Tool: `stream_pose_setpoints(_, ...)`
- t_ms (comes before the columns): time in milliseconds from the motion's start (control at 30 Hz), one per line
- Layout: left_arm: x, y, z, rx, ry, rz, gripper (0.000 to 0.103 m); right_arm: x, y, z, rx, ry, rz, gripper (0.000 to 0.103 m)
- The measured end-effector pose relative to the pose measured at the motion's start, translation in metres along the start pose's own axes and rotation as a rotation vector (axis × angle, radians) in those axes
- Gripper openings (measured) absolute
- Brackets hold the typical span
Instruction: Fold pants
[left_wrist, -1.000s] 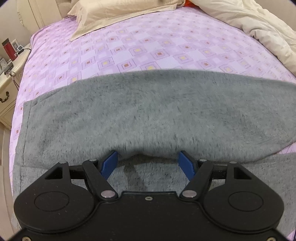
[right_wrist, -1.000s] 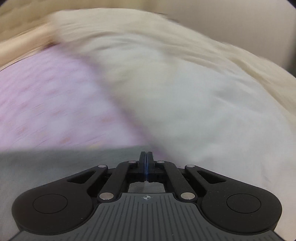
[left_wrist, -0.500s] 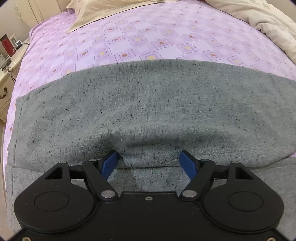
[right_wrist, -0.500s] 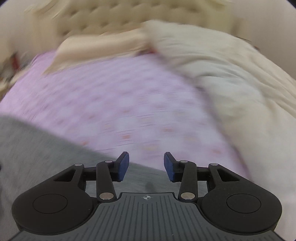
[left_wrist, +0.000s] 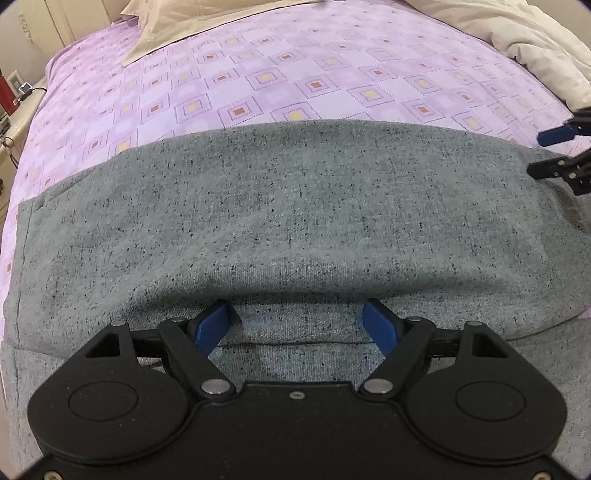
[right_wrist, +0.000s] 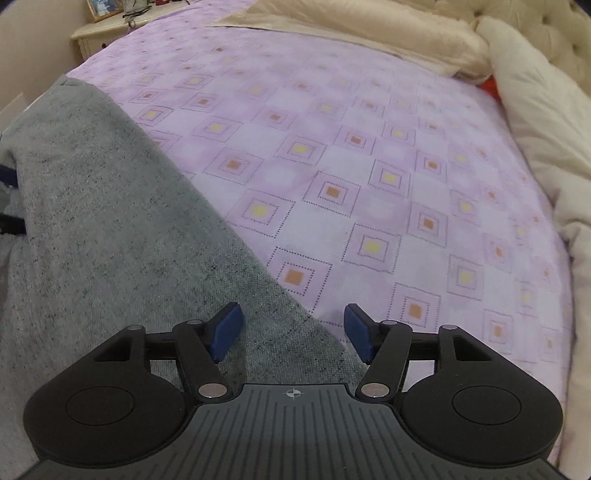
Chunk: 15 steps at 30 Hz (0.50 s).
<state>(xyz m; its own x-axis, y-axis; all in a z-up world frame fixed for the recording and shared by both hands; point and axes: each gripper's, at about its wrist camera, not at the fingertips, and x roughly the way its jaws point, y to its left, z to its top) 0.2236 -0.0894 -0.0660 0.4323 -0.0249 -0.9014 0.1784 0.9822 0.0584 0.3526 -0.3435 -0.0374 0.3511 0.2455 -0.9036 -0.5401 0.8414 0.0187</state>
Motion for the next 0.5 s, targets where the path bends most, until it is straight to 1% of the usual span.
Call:
stream_pose_setpoints(67,-0.002,0.000,-0.002,-0.001,0.000,-0.002,0.080,0.001,-0.012,-0.002,0.151,0.025,0.025,0.062)
stream_pose_setpoints(100,-0.002,0.001,-0.001,-0.002,0.000,-0.003,0.081,0.000,-0.012,0.000,0.161,0.034,0.022,0.057)
stream_pose_setpoints(133,-0.002,0.001,-0.001,-0.003,0.000,-0.004,0.081,-0.001,-0.008,0.001,0.139,0.038,0.023,0.049)
stream_pose_setpoints(167,-0.002,0.001,-0.001,-0.003,0.001,-0.004,0.081,-0.004,-0.005,0.001,0.129,0.030,0.058,0.023)
stream_pose_setpoints(200,-0.002,0.001,-0.001,-0.003,0.001,-0.004,0.081,-0.006,-0.001,0.001,0.120,0.029,0.079,0.009)
stream_pose_setpoints(233,-0.003,0.001,-0.001,-0.004,0.003,-0.004,0.081,-0.009,0.007,0.002,0.090,0.031,0.062,0.005)
stream_pose_setpoints(300,-0.001,0.001,0.002,-0.006,0.007,-0.006,0.081,-0.018,0.031,-0.002,-0.040,0.011,-0.015,0.005)
stream_pose_setpoints(333,-0.002,0.002,0.003,-0.010,0.009,-0.011,0.081,-0.025,0.043,-0.007,-0.083,-0.003,-0.038,0.005)
stream_pose_setpoints(400,-0.005,0.004,0.004,-0.015,0.015,-0.020,0.080,-0.040,0.061,-0.016,-0.152,-0.044,-0.088,0.005)
stream_pose_setpoints(433,-0.007,0.005,0.006,-0.015,0.017,-0.024,0.077,-0.049,0.070,-0.023,-0.176,-0.067,-0.110,0.005)
stream_pose_setpoints(500,-0.014,0.006,0.009,-0.017,0.015,-0.032,0.074,-0.066,0.085,-0.035,-0.200,-0.111,-0.142,0.005)
